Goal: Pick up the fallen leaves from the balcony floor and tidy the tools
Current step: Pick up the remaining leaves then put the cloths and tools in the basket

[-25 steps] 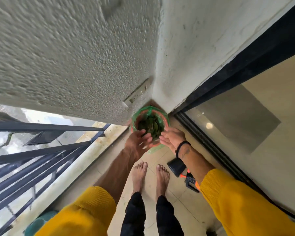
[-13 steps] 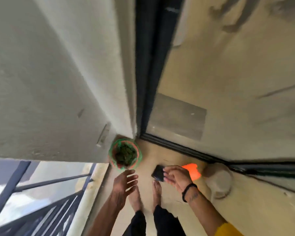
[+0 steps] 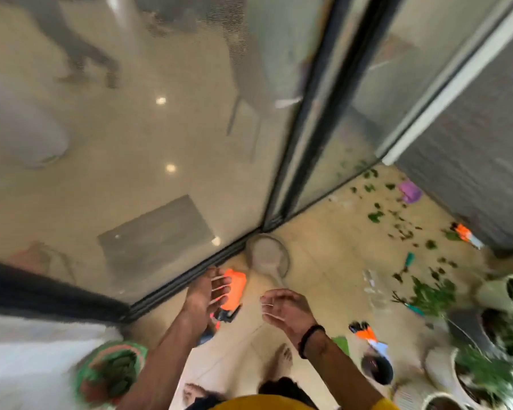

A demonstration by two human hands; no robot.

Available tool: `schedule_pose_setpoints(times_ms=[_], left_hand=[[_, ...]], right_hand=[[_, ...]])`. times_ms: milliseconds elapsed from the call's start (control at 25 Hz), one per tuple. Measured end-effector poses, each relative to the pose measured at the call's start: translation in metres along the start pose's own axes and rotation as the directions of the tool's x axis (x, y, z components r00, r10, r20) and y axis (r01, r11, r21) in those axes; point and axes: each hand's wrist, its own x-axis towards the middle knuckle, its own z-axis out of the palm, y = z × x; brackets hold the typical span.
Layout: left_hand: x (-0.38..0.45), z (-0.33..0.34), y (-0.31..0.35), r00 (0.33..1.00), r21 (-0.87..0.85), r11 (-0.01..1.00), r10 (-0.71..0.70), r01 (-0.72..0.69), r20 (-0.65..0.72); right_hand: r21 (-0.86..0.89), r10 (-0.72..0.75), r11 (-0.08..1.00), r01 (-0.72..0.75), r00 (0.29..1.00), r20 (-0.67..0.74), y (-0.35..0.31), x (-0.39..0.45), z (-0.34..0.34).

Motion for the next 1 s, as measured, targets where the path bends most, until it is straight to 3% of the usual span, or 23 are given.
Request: schedule_pose_setpoints(times_ms=[200,360,640,1000], left_hand=[[0.009,0.159,-0.017,0.991,0.137,0.991,-0.021,0.003,0.132],[0.015,0.274,-0.039,0.967,0.284,0.959,-0.088,0.018,0.237],[0.027,0.394,-0.042,0.927,0.468,0.884,-0.187,0.015,0.324],[0.137,0.553,-0.011,0.89,0.605,0.796,-0.276,0.0,0.364]], right_hand=[[0.15,-0.125,0.977,0.149,0.979,-0.161,-0.054,-0.017,-0.131],[0.223,-0.123,0.953,0.205,0.934,-0.336,-0.092,-0.023,-0.212],[0.343,-0.09,0.9,0.269,0.884,-0.459,-0.144,0.0,-0.285],[0.448,0.019,0.831,0.329,0.789,-0.614,-0.238,0.093,-0.369]])
